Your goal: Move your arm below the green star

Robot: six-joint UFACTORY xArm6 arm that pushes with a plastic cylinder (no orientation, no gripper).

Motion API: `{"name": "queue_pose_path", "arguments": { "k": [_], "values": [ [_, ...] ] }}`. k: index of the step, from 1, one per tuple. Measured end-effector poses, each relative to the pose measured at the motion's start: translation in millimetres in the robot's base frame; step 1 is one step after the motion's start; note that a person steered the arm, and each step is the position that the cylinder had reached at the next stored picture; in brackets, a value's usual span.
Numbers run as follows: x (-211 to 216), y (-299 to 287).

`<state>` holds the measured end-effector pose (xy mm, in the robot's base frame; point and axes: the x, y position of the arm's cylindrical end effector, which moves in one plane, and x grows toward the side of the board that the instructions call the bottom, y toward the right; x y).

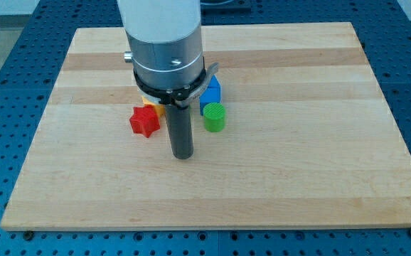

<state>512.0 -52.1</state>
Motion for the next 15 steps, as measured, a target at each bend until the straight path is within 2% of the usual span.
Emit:
{"name": "queue_pose_path", "arguments": {
  "k": [2,3,5,6,8,9,10,11,12,14,15],
  "values": [
    [-9.6,19.9],
    [-20.8,66.4],
    [-69.9,108.0],
    [-83.8,109.5],
    [-79.3,120.8],
    [-59.6,135.3],
    [-6.5,122.9],
    [18.8,61.2],
    [20.6,15.4],
    [-47.8,-7.1],
    [-64.5,-7.3]
  ]
}}
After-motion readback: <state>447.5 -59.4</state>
